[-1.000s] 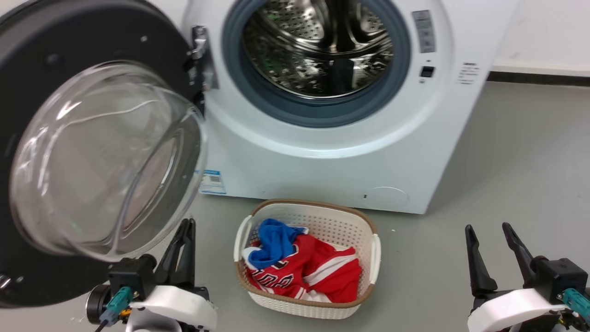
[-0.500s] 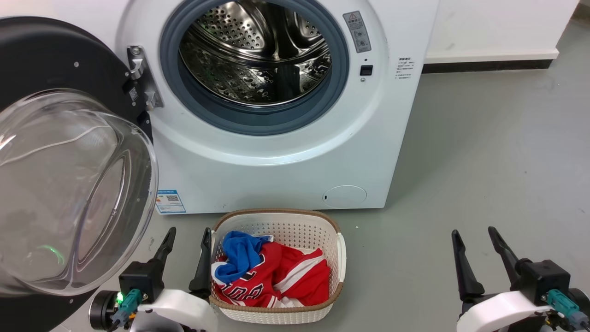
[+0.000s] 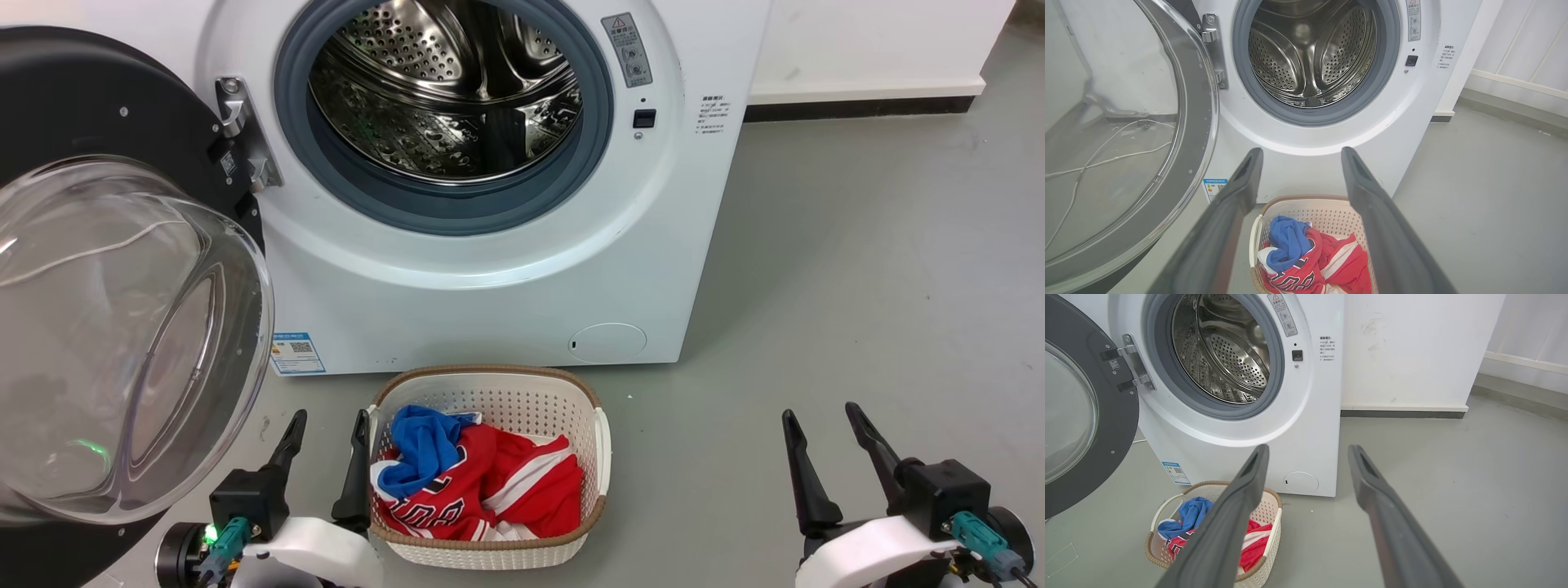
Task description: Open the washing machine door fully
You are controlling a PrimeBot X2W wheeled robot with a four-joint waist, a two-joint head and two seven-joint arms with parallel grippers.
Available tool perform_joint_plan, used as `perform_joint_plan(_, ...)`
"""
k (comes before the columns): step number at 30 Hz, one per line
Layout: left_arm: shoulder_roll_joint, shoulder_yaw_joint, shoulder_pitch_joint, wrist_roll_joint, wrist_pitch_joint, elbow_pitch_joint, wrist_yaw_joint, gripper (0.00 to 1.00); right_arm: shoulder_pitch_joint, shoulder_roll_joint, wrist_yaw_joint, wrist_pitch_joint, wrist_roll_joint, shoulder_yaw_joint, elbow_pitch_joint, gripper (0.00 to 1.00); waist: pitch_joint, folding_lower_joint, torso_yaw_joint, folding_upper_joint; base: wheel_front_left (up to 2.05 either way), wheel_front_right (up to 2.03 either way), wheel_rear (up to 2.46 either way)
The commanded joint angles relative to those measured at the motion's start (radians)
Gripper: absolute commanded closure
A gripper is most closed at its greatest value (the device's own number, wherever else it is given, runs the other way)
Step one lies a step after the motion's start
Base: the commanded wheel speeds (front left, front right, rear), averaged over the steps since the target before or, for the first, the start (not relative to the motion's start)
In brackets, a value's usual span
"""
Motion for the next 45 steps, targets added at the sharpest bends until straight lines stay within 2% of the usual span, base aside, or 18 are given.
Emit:
perform_joint_plan(1,-0.003,0.003,-0.011,0.004,-0.006,0.0,-0.003,0.0,-0.013,0.001,0.0,-0.006,0.003,0.003,0.005,0.0,0.002,0.0,0.001,0.0,0.0,0.0,0.0)
perform_joint_plan(13,-0.01,0.021,-0.006,0.016,-0.008,-0.008,-0.008,0.0,-0.02,0.001,0.0,-0.014,0.014,0.007,0.019,0.0,0.006,0.0,0.001,0.0,0.0,0.0,0.0)
perform_joint_plan(14,-0.011,0.019,-0.001,0.01,0.0,-0.006,-0.007,1.0,-0.008,0.0,0.0,-0.009,0.01,0.006,0.02,1.0,0.006,0.0,0.001,0.0,0.0,0.0,0.0)
perform_joint_plan(17,-0.021,0.011,0.017,0.006,0.004,0.018,-0.008,1.0,0.01,0.0,0.0,-0.007,0.012,0.007,0.045,1.0,0.006,0.0,0.001,0.0,0.0,0.0,0.0)
perform_joint_plan(45,-0.088,0.154,-0.006,-0.426,0.135,0.016,-0.099,1.0,-0.049,-0.019,0.0,0.056,0.573,-0.016,0.085,1.0,0.007,0.0,0.008,0.0,0.0,0.0,0.0)
